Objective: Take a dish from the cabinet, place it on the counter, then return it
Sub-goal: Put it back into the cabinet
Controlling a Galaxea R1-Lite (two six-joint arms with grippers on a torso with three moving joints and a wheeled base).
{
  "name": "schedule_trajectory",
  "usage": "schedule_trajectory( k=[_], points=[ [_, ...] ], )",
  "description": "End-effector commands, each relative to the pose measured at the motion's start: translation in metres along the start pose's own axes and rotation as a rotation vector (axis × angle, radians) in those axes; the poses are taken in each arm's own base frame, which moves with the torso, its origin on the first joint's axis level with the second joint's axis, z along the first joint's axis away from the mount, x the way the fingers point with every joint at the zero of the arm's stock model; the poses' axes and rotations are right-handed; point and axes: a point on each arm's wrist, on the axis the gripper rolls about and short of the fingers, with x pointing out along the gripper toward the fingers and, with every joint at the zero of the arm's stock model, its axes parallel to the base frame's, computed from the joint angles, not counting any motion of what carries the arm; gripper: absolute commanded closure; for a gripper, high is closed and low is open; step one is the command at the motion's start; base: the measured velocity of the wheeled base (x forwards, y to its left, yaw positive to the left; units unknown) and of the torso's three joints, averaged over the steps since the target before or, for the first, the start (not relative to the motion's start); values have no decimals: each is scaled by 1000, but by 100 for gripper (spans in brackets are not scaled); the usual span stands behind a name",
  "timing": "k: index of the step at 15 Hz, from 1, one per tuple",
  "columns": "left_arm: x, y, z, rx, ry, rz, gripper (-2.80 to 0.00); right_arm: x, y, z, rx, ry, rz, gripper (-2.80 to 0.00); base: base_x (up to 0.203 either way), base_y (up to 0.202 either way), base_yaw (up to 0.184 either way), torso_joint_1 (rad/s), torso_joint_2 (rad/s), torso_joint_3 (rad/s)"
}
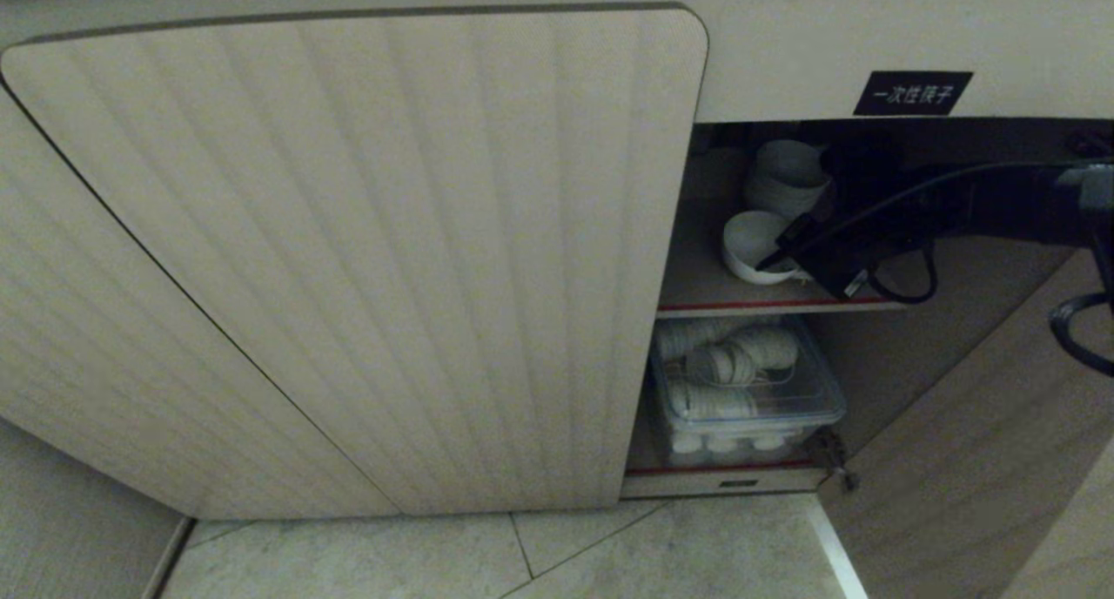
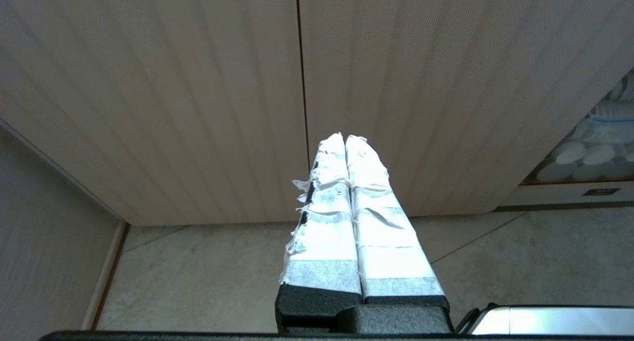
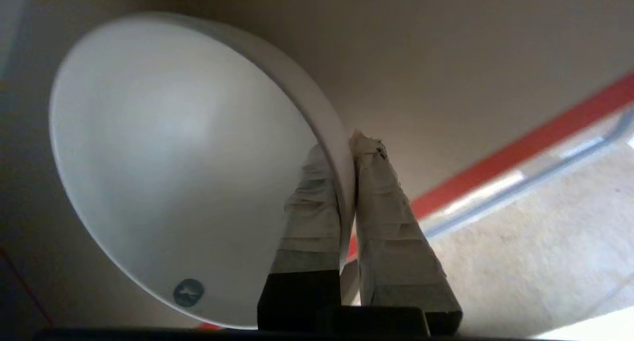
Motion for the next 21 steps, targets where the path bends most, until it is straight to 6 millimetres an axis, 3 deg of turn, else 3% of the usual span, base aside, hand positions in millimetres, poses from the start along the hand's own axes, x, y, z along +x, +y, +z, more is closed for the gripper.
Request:
schedule_trajectory(
  k=[1, 11, 12, 21],
  points=[
    [0, 0, 0, -1, -1, -1, 0, 0, 0, 0, 5, -1, 2, 0, 0, 0, 0, 0, 0, 0],
    [0, 0, 0, -1, -1, -1, 0, 0, 0, -1, 4, 4, -2, 0, 0, 0, 0, 0, 0, 0],
    [0, 0, 0, -1, -1, -1, 0, 0, 0, -1, 4, 4, -2, -280, 0, 0, 0, 0, 0, 0],
    [0, 0, 0, -1, -1, -1, 0, 4, 0, 0, 4, -21, 1, -280, 0, 0, 0, 0, 0, 0]
  ],
)
